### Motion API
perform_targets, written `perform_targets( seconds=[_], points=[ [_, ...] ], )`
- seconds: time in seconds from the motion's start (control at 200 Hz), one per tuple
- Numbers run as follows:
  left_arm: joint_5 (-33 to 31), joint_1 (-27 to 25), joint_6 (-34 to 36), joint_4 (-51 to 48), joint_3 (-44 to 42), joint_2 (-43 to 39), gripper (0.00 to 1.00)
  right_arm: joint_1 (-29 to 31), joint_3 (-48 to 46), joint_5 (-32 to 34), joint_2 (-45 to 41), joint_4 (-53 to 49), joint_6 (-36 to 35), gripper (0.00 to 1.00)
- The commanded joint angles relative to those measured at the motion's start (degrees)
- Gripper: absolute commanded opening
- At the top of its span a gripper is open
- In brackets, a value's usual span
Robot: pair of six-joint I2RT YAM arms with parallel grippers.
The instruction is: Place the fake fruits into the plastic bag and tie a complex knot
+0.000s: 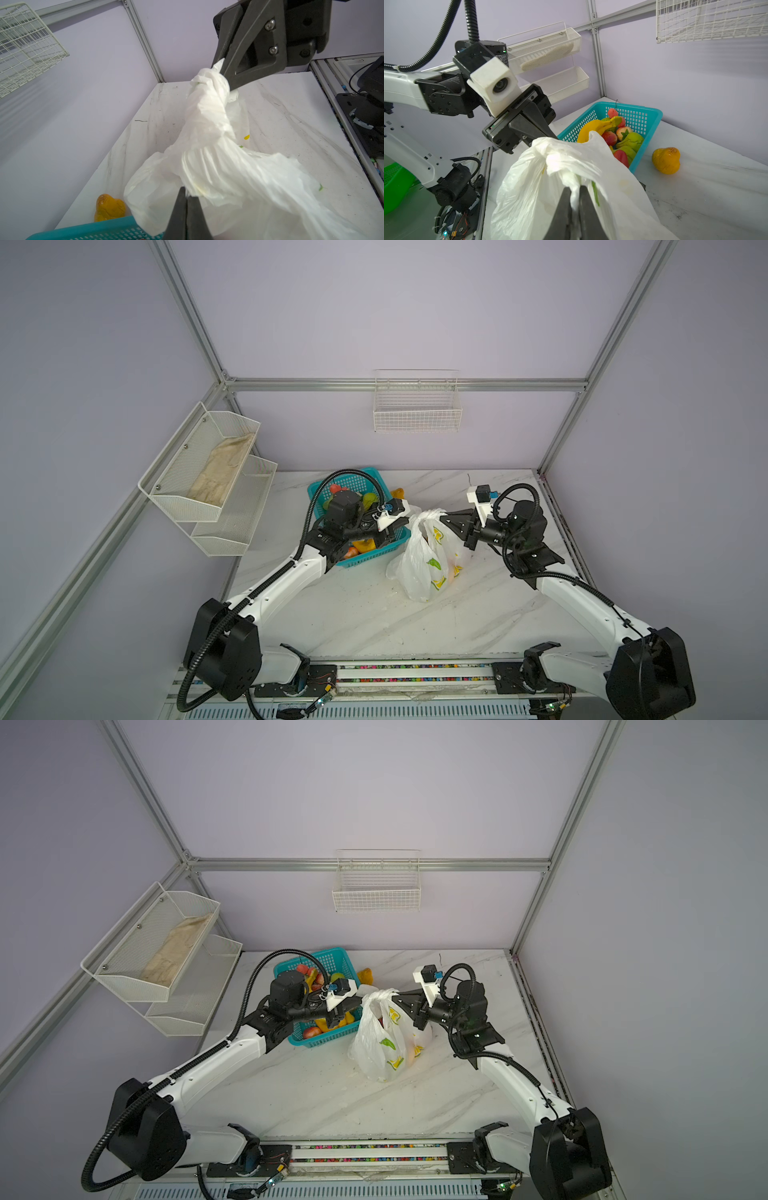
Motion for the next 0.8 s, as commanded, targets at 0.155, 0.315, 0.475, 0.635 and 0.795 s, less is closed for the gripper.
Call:
perform_targets(
  seconds=[0.155, 0.315, 0.475, 0.635, 0.795],
  points=[
    [-9.4, -0.4, -1.9, -0.1, -0.9, -3.3, 0.00, -0.1, 0.5, 6.7, -3.2, -5.6, 1.0, 0.00],
    [-16.3, -0.3, -3.3, -0.7, -2.3, -4.0, 0.00, -0.1, -0.5, 9.5, -4.9, -9.7, 5.1, 0.00],
    [-23.4, -0.3, -4.3, -1.3, -2.9, -4.3, 0.00, -0.3, -0.2, 12.1, -6.0, -15.1, 8.5, 0.00],
    [-30.9, -0.1, -5.3, -3.1, -2.6, -2.9, 0.00, -1.1, 0.3, 12.7, -5.3, -21.0, 10.7, 0.00],
    [-38.1, 0.5, -6.3, -4.9, -3.0, -1.7, 0.00, -4.1, 0.6, 15.5, -5.0, -28.4, 10.7, 0.00]
  ],
)
